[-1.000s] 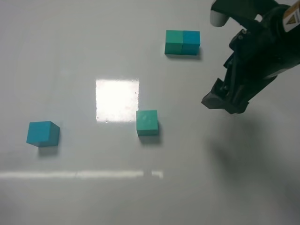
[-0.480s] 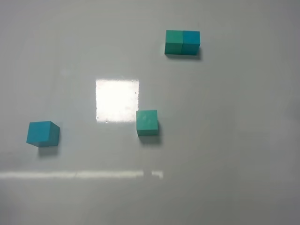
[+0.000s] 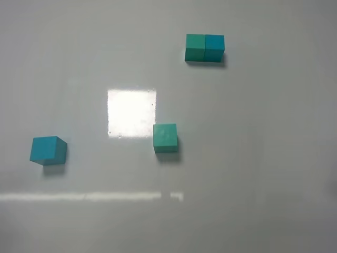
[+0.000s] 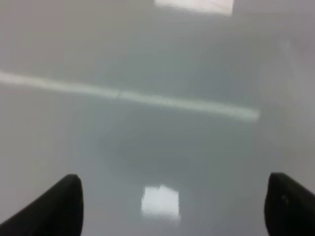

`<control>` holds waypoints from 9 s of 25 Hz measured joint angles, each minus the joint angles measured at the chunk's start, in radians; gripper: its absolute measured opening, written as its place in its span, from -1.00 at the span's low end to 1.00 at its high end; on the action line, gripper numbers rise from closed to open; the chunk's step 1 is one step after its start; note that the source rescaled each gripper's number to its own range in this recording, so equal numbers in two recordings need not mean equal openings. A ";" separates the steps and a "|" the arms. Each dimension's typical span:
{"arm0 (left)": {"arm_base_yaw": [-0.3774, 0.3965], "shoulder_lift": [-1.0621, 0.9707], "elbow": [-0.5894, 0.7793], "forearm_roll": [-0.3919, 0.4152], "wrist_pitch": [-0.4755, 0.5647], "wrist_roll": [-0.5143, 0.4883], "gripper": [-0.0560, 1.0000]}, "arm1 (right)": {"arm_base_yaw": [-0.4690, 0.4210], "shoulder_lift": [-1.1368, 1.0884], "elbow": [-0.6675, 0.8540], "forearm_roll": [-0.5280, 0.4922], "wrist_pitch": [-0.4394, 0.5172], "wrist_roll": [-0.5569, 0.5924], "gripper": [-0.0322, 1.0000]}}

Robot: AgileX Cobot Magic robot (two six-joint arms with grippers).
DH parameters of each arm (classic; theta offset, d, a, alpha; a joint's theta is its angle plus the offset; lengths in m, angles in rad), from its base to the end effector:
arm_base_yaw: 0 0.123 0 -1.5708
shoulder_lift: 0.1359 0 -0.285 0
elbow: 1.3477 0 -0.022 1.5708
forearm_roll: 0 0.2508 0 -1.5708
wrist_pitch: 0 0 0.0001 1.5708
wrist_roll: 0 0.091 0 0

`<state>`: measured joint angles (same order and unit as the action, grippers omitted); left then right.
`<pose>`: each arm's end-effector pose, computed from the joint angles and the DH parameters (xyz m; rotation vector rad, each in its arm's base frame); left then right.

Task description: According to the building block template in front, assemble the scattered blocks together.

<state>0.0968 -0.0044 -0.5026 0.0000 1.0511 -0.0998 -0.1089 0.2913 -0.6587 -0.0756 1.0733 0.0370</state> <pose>-0.0054 -0.0005 0.2788 -0.1990 2.0179 -0.0019 0.0294 -0.0093 0.3183 0.1576 2.1842 -0.1337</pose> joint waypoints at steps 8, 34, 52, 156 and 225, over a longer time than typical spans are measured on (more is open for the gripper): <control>0.000 0.000 0.000 0.000 0.000 0.000 0.54 | 0.000 -0.293 0.116 0.041 -0.015 -0.046 0.87; -0.006 0.507 -0.380 -0.021 0.158 0.587 0.54 | 0.000 -0.296 0.150 0.103 -0.089 -0.075 0.81; -0.575 1.186 -0.732 0.184 0.166 0.682 0.57 | 0.000 -0.296 0.150 0.103 -0.089 -0.073 0.81; -1.142 1.893 -1.405 0.367 0.164 0.640 -0.87 | 0.000 -0.296 0.150 0.104 -0.091 -0.070 0.76; -1.125 1.868 -1.336 0.376 0.165 0.694 -0.87 | 0.000 -0.296 0.150 0.104 -0.091 -0.070 0.76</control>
<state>-1.0284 1.8633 -1.8386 0.3762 1.2161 0.5942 -0.1089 -0.0048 -0.5091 0.0282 0.9827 -0.0330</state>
